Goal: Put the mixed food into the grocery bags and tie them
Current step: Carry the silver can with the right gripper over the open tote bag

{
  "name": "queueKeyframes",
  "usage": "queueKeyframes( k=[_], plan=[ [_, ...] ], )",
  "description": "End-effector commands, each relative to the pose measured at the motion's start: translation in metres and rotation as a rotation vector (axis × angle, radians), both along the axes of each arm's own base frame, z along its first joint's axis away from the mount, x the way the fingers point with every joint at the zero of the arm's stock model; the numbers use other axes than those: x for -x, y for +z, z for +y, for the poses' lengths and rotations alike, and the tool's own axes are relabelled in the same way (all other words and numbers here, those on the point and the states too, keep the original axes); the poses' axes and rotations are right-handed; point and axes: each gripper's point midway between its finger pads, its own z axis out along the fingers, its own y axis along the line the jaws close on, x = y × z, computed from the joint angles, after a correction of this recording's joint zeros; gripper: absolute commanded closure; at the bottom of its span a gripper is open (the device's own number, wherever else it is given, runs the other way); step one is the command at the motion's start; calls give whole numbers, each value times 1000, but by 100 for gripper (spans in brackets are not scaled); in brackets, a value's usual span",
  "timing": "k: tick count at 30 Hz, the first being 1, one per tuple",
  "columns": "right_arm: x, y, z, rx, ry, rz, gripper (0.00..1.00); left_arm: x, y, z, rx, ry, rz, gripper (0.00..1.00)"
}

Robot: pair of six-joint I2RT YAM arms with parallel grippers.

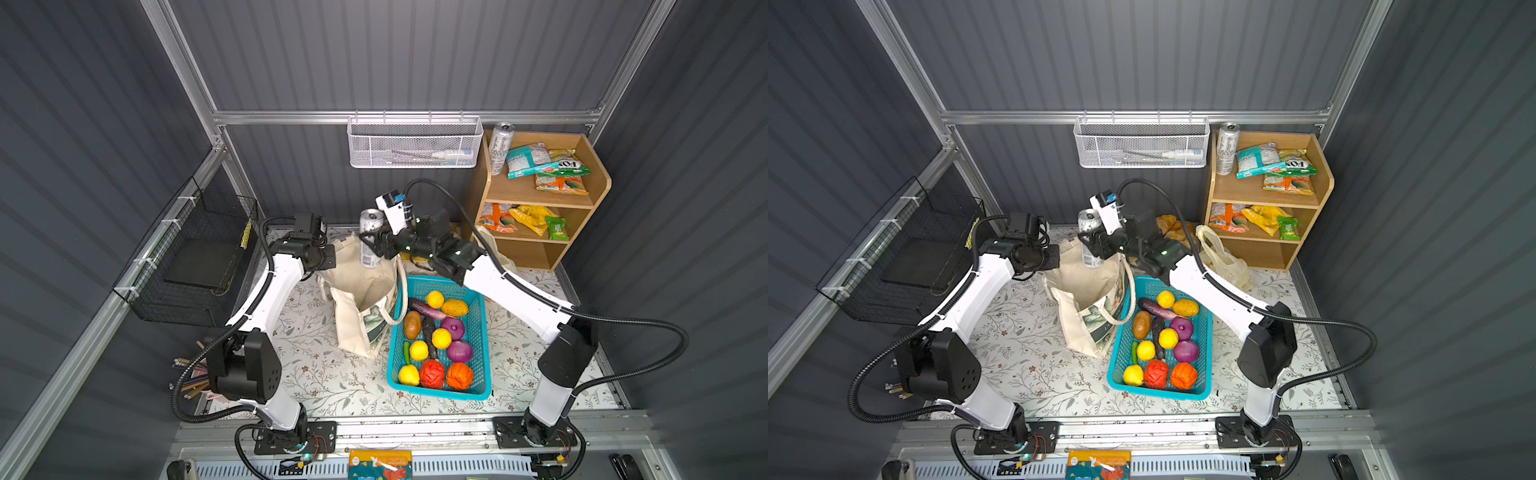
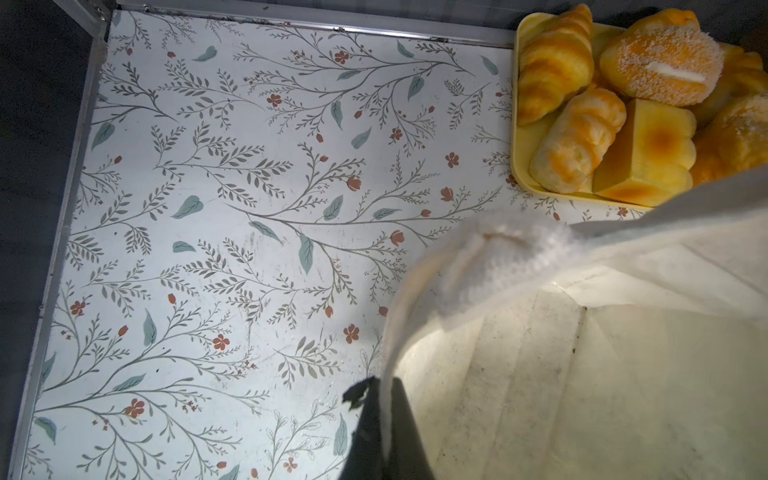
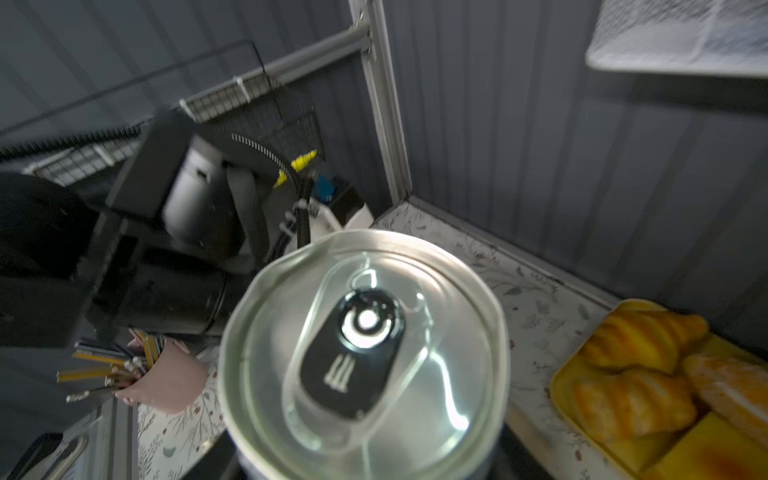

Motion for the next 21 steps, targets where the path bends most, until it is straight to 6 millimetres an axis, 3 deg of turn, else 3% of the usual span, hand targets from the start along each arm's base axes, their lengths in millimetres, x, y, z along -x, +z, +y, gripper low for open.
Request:
queueKeyframes(
  k=[1,7,10,15,21],
  plan=[
    [1,1,16,-9,39,-71,97,7,21,-1,10,-3,-27,100],
    [-8,-89,38,174,87,-10,96,10,15,-3,19,-14,-16,100],
    [-15,-121,41,241,90,14,96,13,12,-3,17,-19,-10,100],
    [-22,-150,43,284,69,59,91,14,10,-3,11,-24,-5,100],
    [-16,-183,46,328,95,122,85,15,9,-2,15,-18,-4,100]
  ],
)
